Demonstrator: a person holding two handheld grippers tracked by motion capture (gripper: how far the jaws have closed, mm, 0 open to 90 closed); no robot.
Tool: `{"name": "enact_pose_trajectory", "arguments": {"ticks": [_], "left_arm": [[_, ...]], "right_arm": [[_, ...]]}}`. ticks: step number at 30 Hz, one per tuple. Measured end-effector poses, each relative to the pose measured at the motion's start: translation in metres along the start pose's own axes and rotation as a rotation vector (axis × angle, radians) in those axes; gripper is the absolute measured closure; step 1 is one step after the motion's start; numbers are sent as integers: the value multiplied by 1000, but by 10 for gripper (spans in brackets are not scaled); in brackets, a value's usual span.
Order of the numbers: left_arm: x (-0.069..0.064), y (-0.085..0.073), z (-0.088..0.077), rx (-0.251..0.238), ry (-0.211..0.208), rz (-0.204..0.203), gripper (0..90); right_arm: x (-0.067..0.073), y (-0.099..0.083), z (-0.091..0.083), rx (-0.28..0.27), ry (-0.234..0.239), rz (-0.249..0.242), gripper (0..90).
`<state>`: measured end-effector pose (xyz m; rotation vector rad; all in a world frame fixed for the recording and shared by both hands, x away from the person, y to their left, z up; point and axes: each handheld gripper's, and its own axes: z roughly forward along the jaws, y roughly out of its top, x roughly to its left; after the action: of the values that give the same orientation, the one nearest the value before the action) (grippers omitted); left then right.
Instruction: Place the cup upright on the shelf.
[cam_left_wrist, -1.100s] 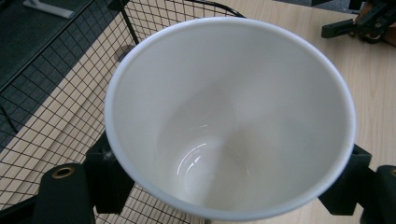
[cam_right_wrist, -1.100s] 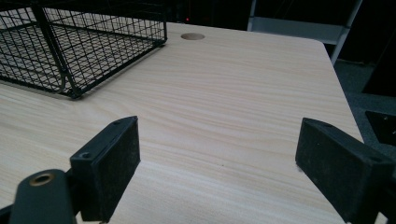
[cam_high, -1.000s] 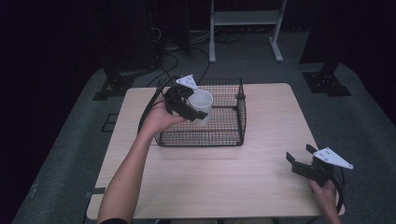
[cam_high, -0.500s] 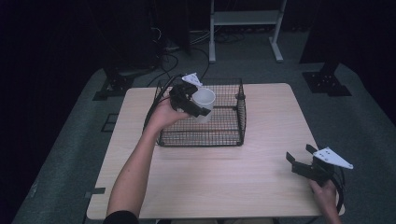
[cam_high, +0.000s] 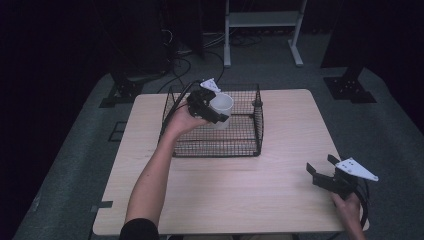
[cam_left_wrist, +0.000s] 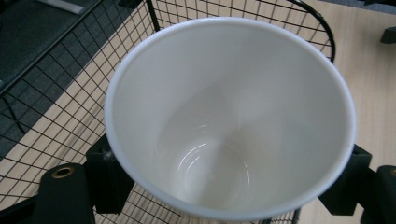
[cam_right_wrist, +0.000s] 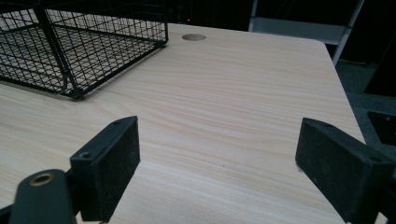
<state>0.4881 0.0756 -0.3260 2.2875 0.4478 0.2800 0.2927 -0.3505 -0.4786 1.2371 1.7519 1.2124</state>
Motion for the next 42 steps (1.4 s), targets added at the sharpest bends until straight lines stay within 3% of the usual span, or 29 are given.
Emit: {"name": "enact_pose_trajectory", "arguments": {"ticks": [14,17,27,42], "left_arm": [[9,-5,28,27,-16,-7,207],[12,-6,34,36,-30,-28,207],[16,-9,44,56,-25,-27,207],[23,-14,63,98,-44,-61,207]], "right_arm": [[-1,0,0,0,5,2,130],[-1,0,0,-1,6,4,130],[-1,0,0,-2,7,5,130],[-1,0,0,-4,9,7,130]]}}
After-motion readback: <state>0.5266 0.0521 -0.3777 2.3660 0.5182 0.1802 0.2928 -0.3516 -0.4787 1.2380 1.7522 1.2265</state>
